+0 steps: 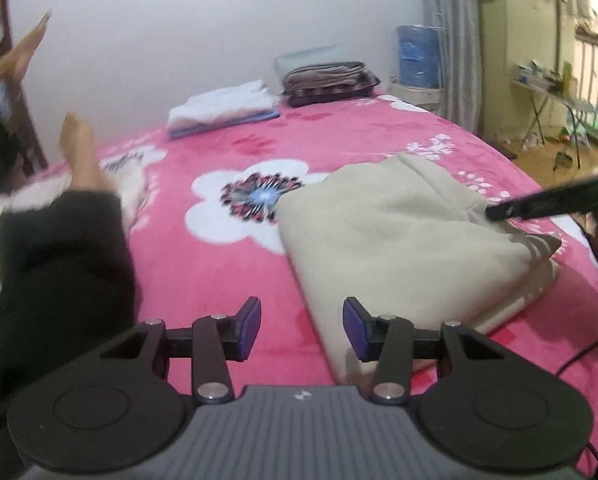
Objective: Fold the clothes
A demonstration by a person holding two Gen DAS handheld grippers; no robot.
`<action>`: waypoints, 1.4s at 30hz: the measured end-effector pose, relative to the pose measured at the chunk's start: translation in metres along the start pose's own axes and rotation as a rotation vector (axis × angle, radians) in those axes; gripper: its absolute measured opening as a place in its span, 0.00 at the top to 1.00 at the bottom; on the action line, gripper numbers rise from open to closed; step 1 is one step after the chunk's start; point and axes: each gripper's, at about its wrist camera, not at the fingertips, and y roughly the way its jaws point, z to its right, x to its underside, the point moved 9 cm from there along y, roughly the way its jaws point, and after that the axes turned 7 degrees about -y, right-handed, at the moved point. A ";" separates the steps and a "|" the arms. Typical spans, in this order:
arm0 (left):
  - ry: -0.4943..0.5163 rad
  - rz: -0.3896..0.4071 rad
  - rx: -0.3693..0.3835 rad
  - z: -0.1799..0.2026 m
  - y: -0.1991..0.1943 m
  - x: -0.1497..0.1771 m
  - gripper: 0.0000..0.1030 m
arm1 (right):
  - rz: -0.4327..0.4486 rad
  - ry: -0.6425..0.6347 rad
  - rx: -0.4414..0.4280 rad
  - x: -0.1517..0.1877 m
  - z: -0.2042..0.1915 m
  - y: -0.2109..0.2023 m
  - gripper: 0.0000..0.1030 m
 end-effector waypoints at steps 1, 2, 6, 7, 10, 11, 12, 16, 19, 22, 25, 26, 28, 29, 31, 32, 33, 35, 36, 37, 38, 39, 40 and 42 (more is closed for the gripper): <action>0.012 -0.006 0.007 0.007 0.006 -0.001 0.55 | 0.032 0.012 -0.019 -0.003 -0.002 -0.011 0.81; 0.025 -0.013 0.014 0.014 0.012 -0.002 0.55 | 0.064 0.023 -0.038 -0.006 -0.005 -0.023 0.81; 0.056 -0.082 0.025 0.034 0.038 0.014 0.54 | 0.071 0.012 -0.121 0.008 -0.027 -0.042 0.80; 0.063 -0.085 0.024 0.037 0.040 0.018 0.53 | -0.001 -0.019 -0.098 0.025 -0.032 -0.030 0.80; 0.110 -0.067 0.009 0.042 0.038 0.021 0.53 | -0.032 -0.079 -0.013 0.040 -0.035 -0.017 0.79; 0.107 -0.068 0.010 0.041 0.037 0.021 0.53 | -0.037 -0.068 -0.005 0.035 -0.035 -0.019 0.79; 0.104 -0.069 0.011 0.041 0.036 0.022 0.53 | -0.038 -0.051 0.010 0.031 -0.035 -0.022 0.79; 0.100 -0.064 0.020 0.040 0.039 0.023 0.52 | 0.027 -0.004 0.003 0.029 -0.055 -0.046 0.78; 0.123 -0.055 0.013 0.042 0.040 0.023 0.52 | 0.041 0.127 0.021 0.044 -0.054 -0.058 0.73; 0.135 -0.052 0.008 0.044 0.040 0.023 0.52 | 0.050 0.316 0.018 0.060 -0.031 -0.064 0.73; 0.138 -0.055 0.003 0.045 0.041 0.022 0.51 | 0.056 0.520 -0.031 0.070 -0.005 -0.065 0.71; 0.138 -0.056 0.001 0.045 0.041 0.022 0.51 | 0.058 0.578 -0.045 0.074 0.002 -0.065 0.69; 0.138 -0.056 -0.004 0.046 0.041 0.022 0.51 | 0.055 0.666 -0.060 0.083 0.011 -0.061 0.66; 0.139 -0.055 -0.006 0.046 0.041 0.022 0.51 | 0.053 0.700 -0.066 0.086 0.014 -0.058 0.64; 0.143 -0.051 -0.012 0.047 0.041 0.022 0.51 | 0.055 0.730 -0.082 0.088 0.016 -0.052 0.62; 0.145 -0.048 -0.015 0.048 0.041 0.022 0.51 | 0.057 0.741 -0.087 0.088 0.017 -0.049 0.62; 0.147 -0.047 -0.018 0.048 0.040 0.022 0.51 | 0.059 0.750 -0.092 0.088 0.018 -0.047 0.62; 0.155 -0.045 -0.022 0.049 0.039 0.022 0.51 | 0.070 0.760 -0.100 0.088 0.018 -0.046 0.66; 0.159 -0.046 -0.023 0.050 0.039 0.022 0.51 | 0.081 0.747 -0.109 0.085 0.016 -0.047 0.72; 0.163 -0.047 -0.023 0.050 0.039 0.021 0.51 | 0.092 0.731 -0.117 0.083 0.014 -0.048 0.86; 0.166 -0.046 -0.022 0.051 0.038 0.021 0.51 | 0.105 0.705 -0.115 0.080 0.011 -0.051 0.90; 0.169 -0.045 -0.020 0.052 0.037 0.020 0.51 | 0.120 0.663 -0.090 0.076 0.008 -0.055 0.90; 0.173 -0.045 -0.020 0.053 0.037 0.020 0.51 | 0.129 0.621 -0.060 0.073 0.006 -0.058 0.91; 0.180 -0.043 -0.020 0.055 0.037 0.021 0.51 | 0.121 0.594 -0.032 0.074 0.005 -0.057 0.91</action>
